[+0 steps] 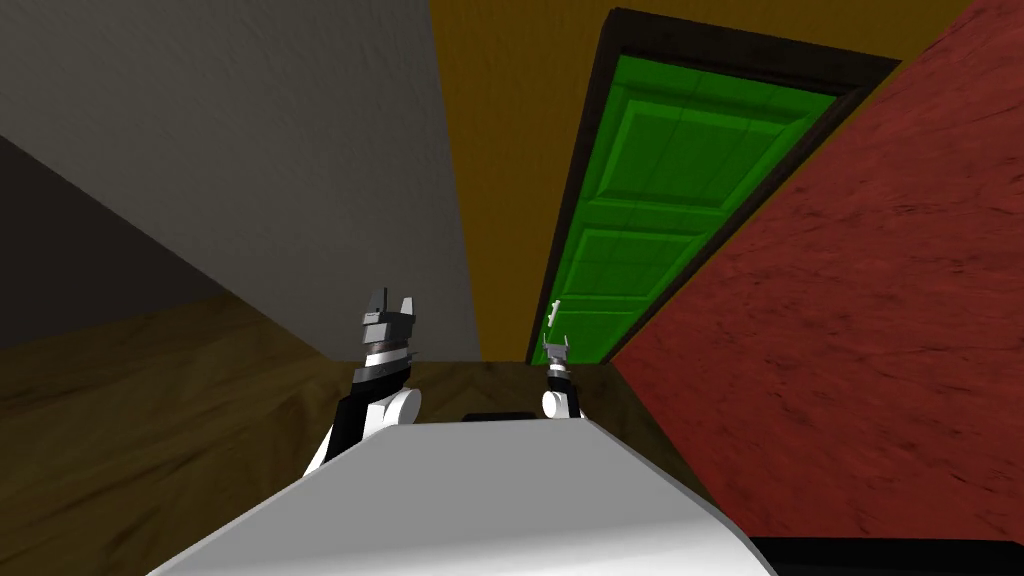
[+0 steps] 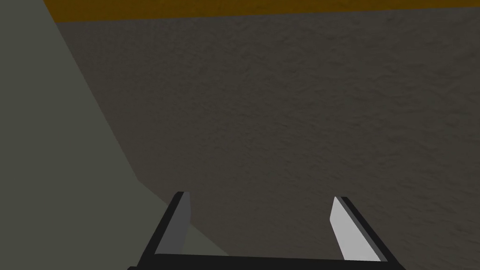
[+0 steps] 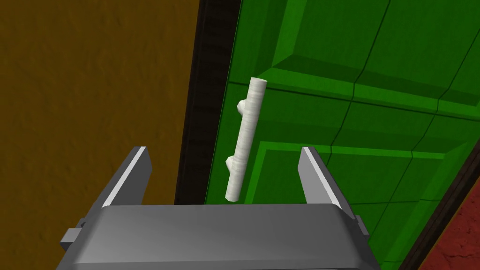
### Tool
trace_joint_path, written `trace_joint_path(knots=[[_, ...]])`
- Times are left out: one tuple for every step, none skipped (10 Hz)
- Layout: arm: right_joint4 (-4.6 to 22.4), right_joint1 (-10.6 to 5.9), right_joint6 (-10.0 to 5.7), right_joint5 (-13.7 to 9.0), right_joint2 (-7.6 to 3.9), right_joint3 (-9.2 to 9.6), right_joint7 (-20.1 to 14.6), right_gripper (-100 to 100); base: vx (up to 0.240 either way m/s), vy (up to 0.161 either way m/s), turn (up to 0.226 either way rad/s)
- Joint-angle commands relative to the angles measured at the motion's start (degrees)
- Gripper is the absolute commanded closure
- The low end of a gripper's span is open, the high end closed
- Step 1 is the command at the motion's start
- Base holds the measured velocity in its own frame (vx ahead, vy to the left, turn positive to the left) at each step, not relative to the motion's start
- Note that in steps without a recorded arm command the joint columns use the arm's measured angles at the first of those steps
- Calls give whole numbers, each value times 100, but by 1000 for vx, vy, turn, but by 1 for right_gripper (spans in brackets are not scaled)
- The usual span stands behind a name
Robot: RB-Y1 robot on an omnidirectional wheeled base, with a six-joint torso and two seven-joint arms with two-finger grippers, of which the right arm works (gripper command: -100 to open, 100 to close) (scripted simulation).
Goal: Pull the door open
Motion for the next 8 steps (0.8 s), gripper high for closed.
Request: trace_joint_path(knots=[[180,-58,-42,-106,-12,58,-113,-100,42,-103,55],[273,-88,-60,-168,-24,89,-175,-100,31,-92,123],[457,-146,-95,-293,-48,151,-300,-100,44,-114,232],[550,-176,-113,-355,-60,182,-363,-100,48,-117,238],[642,-205,-130,-417,-72,213,-425,-100,43,-117,138],[808,-258,-162,-529,-92,269,-537,-100,48,-139,195],[967,-309,-192,-637,-112,322,-644,-100,31,-146,251],[1046,-334,-207,-690,-121,349,-698,-100,18,-153,169]])
